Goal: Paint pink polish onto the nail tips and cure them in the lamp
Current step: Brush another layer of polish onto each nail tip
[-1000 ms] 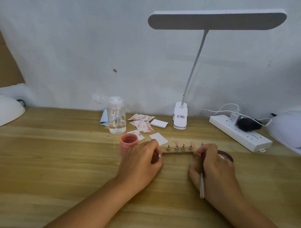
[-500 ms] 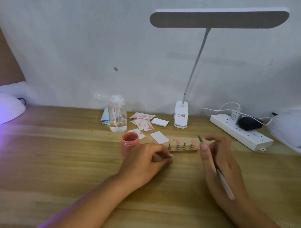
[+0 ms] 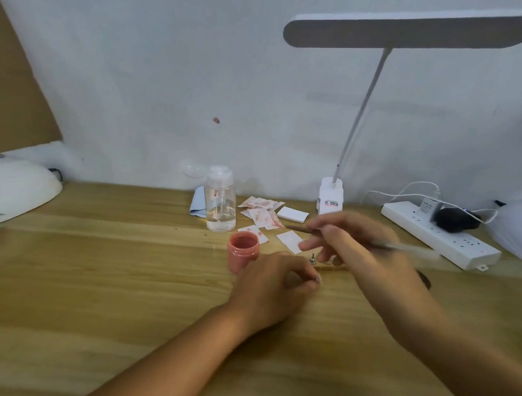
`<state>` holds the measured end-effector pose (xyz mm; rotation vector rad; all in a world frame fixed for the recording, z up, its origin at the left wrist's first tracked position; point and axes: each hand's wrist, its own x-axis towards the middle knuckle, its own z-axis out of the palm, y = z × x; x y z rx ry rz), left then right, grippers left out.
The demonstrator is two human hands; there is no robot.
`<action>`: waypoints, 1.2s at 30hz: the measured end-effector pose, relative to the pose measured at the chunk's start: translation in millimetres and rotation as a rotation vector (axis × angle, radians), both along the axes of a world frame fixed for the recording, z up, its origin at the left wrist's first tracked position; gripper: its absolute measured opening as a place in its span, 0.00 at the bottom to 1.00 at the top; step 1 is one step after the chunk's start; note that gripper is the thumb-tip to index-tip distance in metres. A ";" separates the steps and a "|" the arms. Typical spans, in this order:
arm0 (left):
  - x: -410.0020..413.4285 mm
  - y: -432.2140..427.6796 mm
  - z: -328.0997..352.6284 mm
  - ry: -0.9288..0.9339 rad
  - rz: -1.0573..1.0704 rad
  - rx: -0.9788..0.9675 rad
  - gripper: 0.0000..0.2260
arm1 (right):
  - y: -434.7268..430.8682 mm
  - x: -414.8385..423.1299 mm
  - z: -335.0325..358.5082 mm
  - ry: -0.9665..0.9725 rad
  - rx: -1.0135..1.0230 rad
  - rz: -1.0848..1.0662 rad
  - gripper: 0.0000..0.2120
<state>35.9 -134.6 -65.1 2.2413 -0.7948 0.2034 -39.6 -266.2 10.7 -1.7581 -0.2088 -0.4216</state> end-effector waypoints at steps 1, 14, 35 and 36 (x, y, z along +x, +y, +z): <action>-0.2 1.0 0.5 -0.008 -0.007 -0.003 0.07 | 7.0 9.1 5.7 0.077 0.024 0.015 0.03; -2.9 -1.5 -0.1 -0.022 -0.020 -0.008 0.06 | 45.2 79.1 -8.4 0.221 -0.410 -0.203 0.11; 2.6 -7.8 -1.4 0.114 -0.019 -0.037 0.05 | -32.4 -6.7 -28.0 0.198 0.362 -0.057 0.06; 3.1 -7.9 -2.1 0.117 -0.029 -0.053 0.05 | -37.0 -10.1 -32.8 0.196 0.355 -0.093 0.08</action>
